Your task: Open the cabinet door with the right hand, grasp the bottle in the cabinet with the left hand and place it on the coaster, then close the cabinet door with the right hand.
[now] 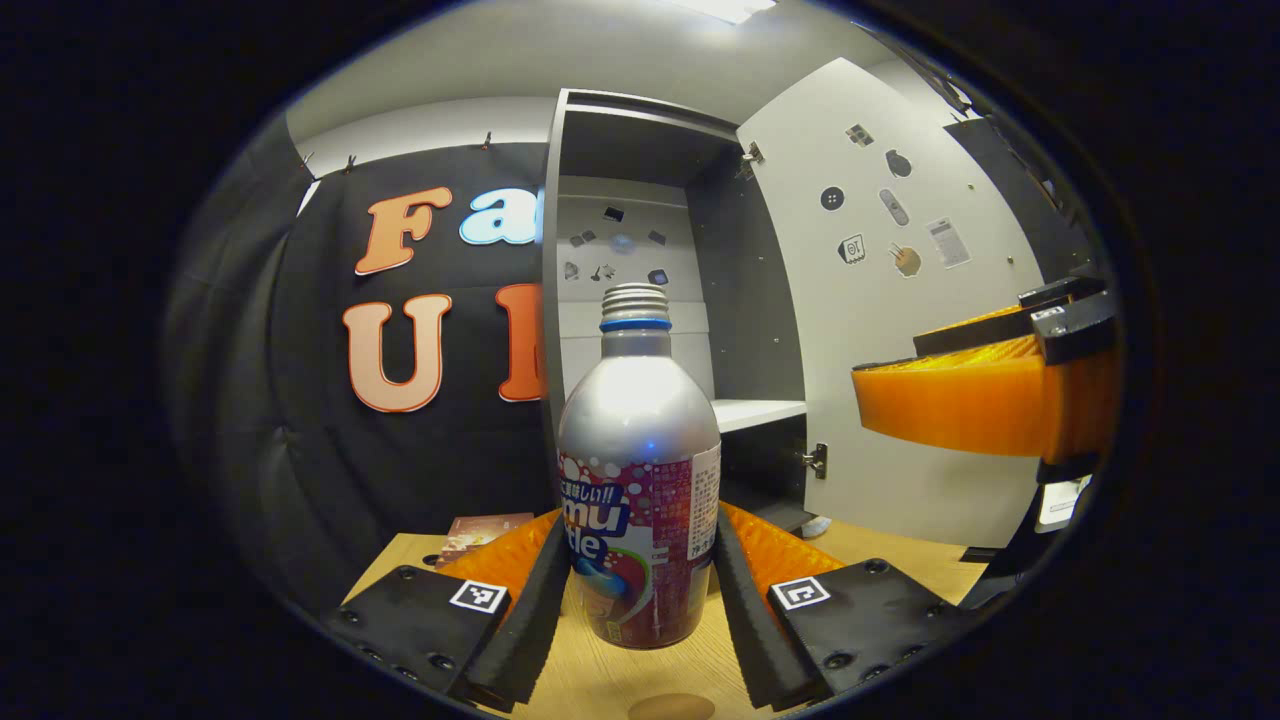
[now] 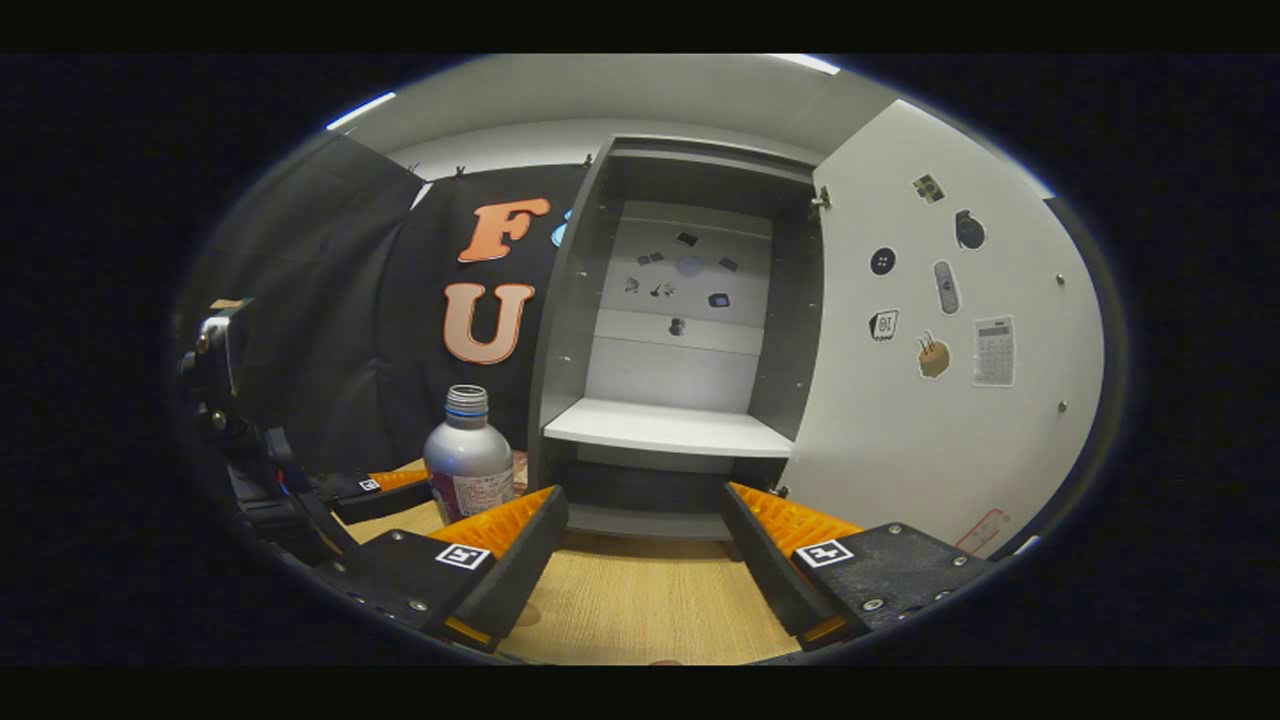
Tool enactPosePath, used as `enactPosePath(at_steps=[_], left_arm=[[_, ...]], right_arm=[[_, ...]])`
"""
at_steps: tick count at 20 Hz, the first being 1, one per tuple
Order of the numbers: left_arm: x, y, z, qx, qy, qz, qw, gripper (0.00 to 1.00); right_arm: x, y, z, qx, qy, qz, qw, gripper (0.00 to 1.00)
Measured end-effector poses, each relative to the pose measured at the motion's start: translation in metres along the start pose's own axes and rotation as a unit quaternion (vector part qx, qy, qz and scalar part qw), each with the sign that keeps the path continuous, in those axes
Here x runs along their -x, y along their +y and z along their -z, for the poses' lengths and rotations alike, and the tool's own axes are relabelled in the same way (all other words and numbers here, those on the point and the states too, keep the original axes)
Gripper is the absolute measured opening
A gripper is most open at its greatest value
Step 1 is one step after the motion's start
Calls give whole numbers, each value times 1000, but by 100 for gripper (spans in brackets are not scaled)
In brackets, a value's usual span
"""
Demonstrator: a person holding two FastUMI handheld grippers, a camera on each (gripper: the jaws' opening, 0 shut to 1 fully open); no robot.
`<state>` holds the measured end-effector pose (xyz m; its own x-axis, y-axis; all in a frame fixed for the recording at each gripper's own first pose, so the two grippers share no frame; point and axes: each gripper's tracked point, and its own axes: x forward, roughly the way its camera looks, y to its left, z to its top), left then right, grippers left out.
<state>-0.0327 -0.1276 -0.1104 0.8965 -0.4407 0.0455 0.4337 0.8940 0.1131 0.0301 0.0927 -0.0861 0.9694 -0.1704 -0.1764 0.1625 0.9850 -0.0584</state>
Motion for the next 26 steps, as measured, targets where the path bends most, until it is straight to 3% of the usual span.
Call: enactPosePath(at_steps=[4, 13, 20, 26], left_arm=[[22, 7, 38, 8, 14, -4, 1000, 82], [38, 12, 145, 80, 85, -57, 992, 81], [21, -6, 205, 67, 105, -72, 990, 82], [13, -11, 222, 47, 122, -76, 989, 82]], right_arm=[[24, 15, -1, -40, -7, 9, 999, 95], [48, -22, -19, -44, -71, 35, 996, 95], [49, -38, 6, -53, -54, 42, 996, 95], [48, -43, 20, -45, -27, 43, 998, 95]])
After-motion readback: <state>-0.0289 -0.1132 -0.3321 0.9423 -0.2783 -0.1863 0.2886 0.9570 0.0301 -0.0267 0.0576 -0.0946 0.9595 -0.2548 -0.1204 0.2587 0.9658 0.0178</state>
